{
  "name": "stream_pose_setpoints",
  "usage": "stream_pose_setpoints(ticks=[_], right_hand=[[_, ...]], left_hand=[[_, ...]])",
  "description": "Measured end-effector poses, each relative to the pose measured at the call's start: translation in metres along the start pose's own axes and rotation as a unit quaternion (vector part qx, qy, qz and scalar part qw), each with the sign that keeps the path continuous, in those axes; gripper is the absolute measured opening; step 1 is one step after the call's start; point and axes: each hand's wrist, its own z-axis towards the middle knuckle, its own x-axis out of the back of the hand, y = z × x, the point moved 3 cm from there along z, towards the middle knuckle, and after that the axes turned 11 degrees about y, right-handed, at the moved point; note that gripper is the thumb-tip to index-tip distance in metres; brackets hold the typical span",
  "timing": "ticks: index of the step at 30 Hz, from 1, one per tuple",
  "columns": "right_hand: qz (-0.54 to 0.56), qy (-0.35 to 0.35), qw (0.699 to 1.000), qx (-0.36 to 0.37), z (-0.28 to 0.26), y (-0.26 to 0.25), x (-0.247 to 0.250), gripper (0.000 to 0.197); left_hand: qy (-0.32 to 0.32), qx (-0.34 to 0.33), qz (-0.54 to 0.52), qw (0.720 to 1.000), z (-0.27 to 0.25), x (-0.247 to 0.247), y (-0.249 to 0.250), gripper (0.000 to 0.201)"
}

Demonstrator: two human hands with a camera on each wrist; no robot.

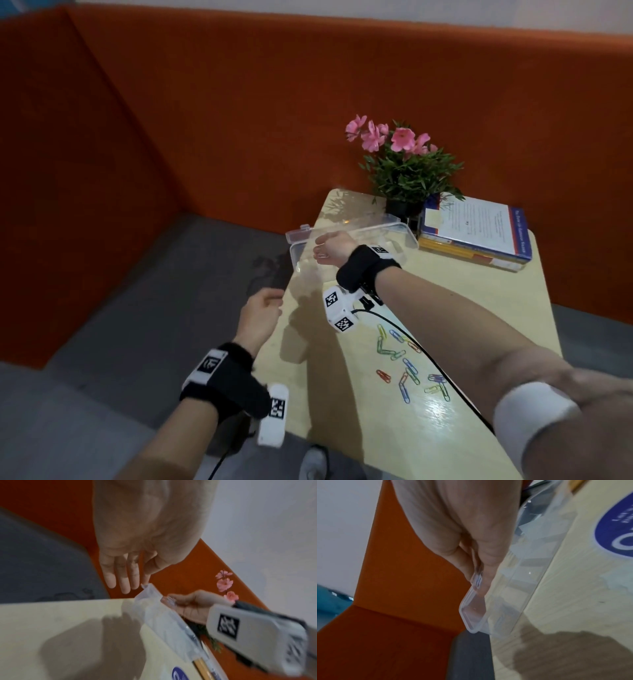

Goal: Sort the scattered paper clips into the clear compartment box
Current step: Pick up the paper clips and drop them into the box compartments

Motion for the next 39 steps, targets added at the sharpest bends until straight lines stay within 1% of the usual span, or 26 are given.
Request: stream_pose_setpoints(ticks=[3,6,7,10,11,13,15,17,18,19,20,21,23,25,26,28,31,33,34,36,39], right_hand=[[-0.026,-0.015,1.000,0.008,0.001,-0.001,-0.007,0.042],[0.042,-0.043,0.998,0.006,-0.013,-0.005,-0.002,0.043],[0.055,-0.040,0.998,0.010,-0.016,-0.004,0.004,0.043],[0.037,0.011,0.998,0.059,-0.030,0.007,0.033,0.041],[0.031,0.021,0.997,0.070,-0.035,0.015,0.045,0.039],[-0.004,0.034,0.997,0.070,-0.044,0.039,0.073,0.027],[-0.058,0.047,0.996,0.046,-0.055,0.070,0.106,0.018],[-0.156,0.084,0.983,0.036,-0.064,0.103,0.139,0.020],[-0.221,0.110,0.968,0.036,-0.068,0.119,0.154,0.022],[-0.287,0.136,0.947,0.039,-0.074,0.134,0.168,0.023],[-0.341,0.159,0.925,0.045,-0.081,0.147,0.179,0.025],[-0.375,0.170,0.910,0.057,-0.089,0.161,0.185,0.027],[-0.397,0.170,0.898,0.091,-0.105,0.183,0.188,0.030],[-0.405,0.166,0.891,0.123,-0.118,0.199,0.187,0.031],[-0.404,0.171,0.889,0.134,-0.121,0.203,0.187,0.032],[-0.382,0.208,0.890,0.133,-0.125,0.206,0.190,0.030],[-0.321,0.281,0.900,0.088,-0.123,0.204,0.198,0.027],[-0.298,0.304,0.902,0.069,-0.117,0.202,0.201,0.027],[-0.297,0.301,0.903,0.074,-0.114,0.199,0.202,0.027],[-0.322,0.266,0.904,0.095,-0.107,0.194,0.199,0.029],[-0.386,0.211,0.888,0.137,-0.096,0.184,0.189,0.035]], left_hand=[[-0.026,0.009,0.021,0.999,-0.009,-0.007,-0.015,0.028],[-0.038,0.003,0.040,0.998,-0.011,-0.021,-0.019,0.030],[-0.046,-0.008,0.051,0.998,-0.012,-0.028,-0.018,0.030],[-0.087,-0.054,0.108,0.989,-0.021,-0.054,-0.011,0.025],[-0.105,-0.068,0.120,0.985,-0.026,-0.064,-0.009,0.024],[-0.140,-0.102,0.148,0.974,-0.036,-0.085,-0.007,0.023],[-0.171,-0.158,0.211,0.949,-0.048,-0.105,-0.004,0.023],[-0.189,-0.209,0.270,0.921,-0.057,-0.124,-0.002,0.025],[-0.200,-0.228,0.290,0.908,-0.061,-0.132,-0.001,0.026],[-0.206,-0.250,0.308,0.894,-0.064,-0.140,-0.001,0.026],[-0.208,-0.275,0.326,0.880,-0.067,-0.148,0.000,0.027],[-0.205,-0.303,0.341,0.866,-0.069,-0.154,0.000,0.029],[-0.197,-0.360,0.365,0.835,-0.071,-0.166,0.000,0.040],[-0.203,-0.399,0.389,0.805,-0.072,-0.174,0.001,0.051],[-0.208,-0.406,0.402,0.794,-0.070,-0.177,0.001,0.052],[-0.209,-0.412,0.421,0.781,-0.067,-0.181,0.004,0.048],[-0.189,-0.419,0.434,0.775,-0.063,-0.182,0.010,0.034],[-0.178,-0.410,0.438,0.780,-0.059,-0.179,0.009,0.025],[-0.171,-0.403,0.436,0.786,-0.057,-0.177,0.007,0.021],[-0.156,-0.396,0.427,0.798,-0.055,-0.173,0.004,0.016],[-0.138,-0.388,0.418,0.810,-0.055,-0.170,0.000,0.015]])
